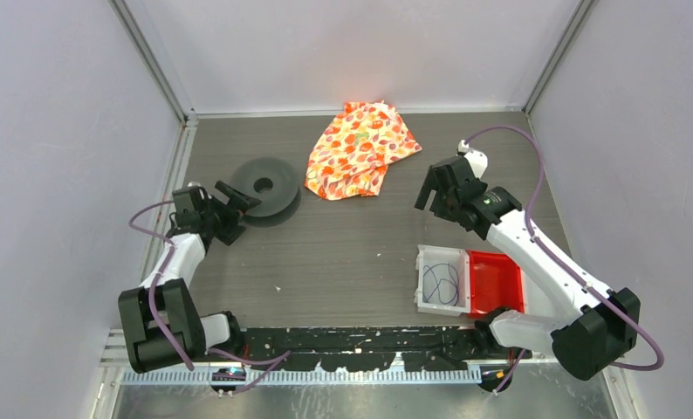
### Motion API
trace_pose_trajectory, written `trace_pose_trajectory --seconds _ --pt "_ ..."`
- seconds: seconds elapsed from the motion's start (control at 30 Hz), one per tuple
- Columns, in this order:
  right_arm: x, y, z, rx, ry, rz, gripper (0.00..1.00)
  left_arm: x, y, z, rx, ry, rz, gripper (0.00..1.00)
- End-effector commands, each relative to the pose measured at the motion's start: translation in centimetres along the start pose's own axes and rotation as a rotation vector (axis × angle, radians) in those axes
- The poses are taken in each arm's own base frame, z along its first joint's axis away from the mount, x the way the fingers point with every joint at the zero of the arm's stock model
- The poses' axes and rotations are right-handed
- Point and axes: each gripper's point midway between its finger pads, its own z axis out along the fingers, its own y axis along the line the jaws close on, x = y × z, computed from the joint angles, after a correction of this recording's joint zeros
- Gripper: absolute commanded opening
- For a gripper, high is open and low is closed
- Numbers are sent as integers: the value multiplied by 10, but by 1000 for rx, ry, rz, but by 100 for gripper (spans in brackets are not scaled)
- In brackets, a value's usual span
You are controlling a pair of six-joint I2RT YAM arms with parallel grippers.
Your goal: Wrap the cables
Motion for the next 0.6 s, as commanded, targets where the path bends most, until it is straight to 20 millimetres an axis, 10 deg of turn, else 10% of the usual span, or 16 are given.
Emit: trace_pose_trajectory --seconds 0.0,0.37,0.57 --pt "-1 -5 -4 12 -15 -11 89 -33 -32 -2 175 -184 54 100" --pt "-3 19 -6 -71 21 48 90 -40 -32 30 299 -218 21 77" --pt "1 13 -8 -55 26 51 90 -41 -35 49 368 -191 -23 42"
